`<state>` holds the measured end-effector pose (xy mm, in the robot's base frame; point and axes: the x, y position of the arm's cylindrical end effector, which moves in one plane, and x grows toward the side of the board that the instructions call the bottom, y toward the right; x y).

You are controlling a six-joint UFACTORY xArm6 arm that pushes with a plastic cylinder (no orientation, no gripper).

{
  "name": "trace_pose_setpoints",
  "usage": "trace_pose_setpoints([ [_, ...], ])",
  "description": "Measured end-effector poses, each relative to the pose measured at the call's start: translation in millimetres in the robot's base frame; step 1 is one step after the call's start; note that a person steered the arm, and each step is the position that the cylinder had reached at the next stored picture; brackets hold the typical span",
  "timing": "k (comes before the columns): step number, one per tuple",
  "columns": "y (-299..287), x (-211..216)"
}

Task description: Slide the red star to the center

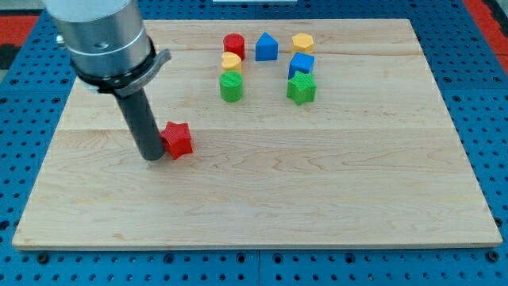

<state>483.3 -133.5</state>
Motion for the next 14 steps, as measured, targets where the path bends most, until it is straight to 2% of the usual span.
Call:
trace_pose_setpoints([
  [2,71,0],
  [3,71,9],
  [4,13,9],
  [5,-3,-26],
  [8,97,-34],
  [9,108,-33],
  [10,120,-12],
  [11,159,-4],
  [14,160,-62],
])
